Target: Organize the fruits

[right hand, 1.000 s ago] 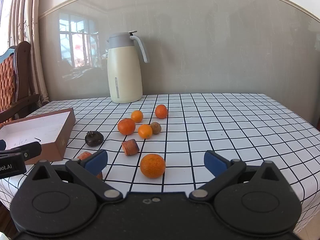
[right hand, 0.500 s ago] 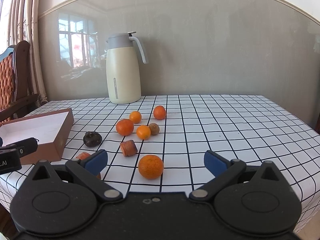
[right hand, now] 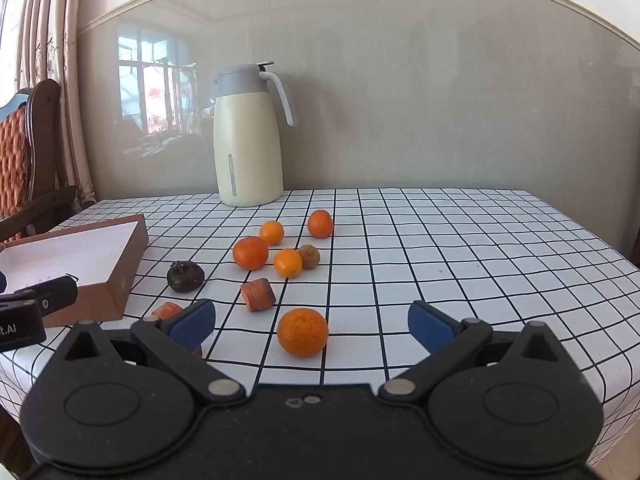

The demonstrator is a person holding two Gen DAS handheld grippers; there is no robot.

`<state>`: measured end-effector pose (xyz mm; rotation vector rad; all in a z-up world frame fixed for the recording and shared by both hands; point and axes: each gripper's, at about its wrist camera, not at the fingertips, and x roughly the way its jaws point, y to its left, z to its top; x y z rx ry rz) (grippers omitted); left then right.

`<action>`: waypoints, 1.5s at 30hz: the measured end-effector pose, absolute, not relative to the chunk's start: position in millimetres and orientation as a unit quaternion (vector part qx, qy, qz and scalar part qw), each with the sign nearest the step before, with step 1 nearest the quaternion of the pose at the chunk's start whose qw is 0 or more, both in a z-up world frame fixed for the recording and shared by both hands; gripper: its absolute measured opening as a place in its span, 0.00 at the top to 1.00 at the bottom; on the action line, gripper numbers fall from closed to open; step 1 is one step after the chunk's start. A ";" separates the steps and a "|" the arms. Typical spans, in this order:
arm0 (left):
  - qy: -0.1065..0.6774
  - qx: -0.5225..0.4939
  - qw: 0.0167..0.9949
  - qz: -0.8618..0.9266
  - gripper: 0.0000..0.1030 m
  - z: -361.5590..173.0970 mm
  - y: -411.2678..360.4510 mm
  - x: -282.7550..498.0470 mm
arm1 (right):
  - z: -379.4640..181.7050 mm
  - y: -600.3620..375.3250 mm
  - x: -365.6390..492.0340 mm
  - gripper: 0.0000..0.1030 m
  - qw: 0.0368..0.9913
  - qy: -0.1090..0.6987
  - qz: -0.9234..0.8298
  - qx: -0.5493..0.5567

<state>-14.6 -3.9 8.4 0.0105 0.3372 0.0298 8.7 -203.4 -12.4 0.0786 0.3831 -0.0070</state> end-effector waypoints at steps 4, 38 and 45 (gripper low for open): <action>0.169 0.007 0.985 0.014 0.00 7.9 -4.8 -14.5 | -13.3 -203.5 9.3 0.06 0.981 0.192 -0.004 0.039; 0.194 0.036 0.980 -0.021 0.00 -1.0 -23.8 -12.6 | -15.7 -210.5 9.3 0.06 0.979 0.201 -0.009 0.045; 0.203 0.030 0.978 -0.042 0.00 -7.7 -32.6 -12.0 | -14.9 -216.6 8.4 0.06 0.977 0.205 -0.013 0.053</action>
